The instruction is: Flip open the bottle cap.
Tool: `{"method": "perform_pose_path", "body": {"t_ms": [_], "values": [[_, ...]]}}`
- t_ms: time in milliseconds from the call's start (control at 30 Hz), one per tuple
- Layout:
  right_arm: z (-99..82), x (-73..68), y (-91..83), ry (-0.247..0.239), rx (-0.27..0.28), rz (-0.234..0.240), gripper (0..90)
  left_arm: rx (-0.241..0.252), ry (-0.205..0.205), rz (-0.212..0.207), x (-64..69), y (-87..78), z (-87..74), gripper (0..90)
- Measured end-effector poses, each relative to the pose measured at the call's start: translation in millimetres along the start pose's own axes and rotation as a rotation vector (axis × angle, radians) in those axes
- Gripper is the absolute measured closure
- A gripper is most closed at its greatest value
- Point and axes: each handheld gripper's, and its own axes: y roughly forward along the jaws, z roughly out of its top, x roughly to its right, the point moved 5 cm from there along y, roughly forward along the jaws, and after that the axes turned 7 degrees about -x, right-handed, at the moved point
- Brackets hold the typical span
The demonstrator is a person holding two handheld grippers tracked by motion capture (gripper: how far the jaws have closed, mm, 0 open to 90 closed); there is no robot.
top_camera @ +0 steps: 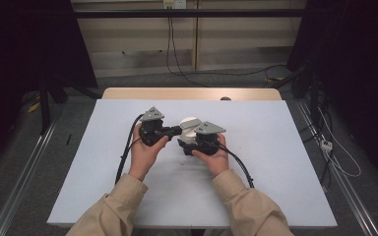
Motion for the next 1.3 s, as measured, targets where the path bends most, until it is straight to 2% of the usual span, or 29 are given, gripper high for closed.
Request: {"method": "perform_pose_path", "body": {"t_ms": [233, 900, 1300], "values": [[0.0, -0.1, -0.1, 0.002, 0.002, 0.001, 18.3, 0.0, 0.007, -0.003, 3.2, 3.0, 8.1, 90.0], [-0.1, 0.0, -0.1, 0.001, 0.003, 0.002, 18.3, 0.007, 0.031, 0.026, 4.7, 9.2, 28.2, 90.0], [-0.2, 0.1, -0.1, 0.003, 0.003, 0.002, 18.3, 0.003, 0.04, 0.027, 7.6, 13.7, 34.8, 90.0]]}}
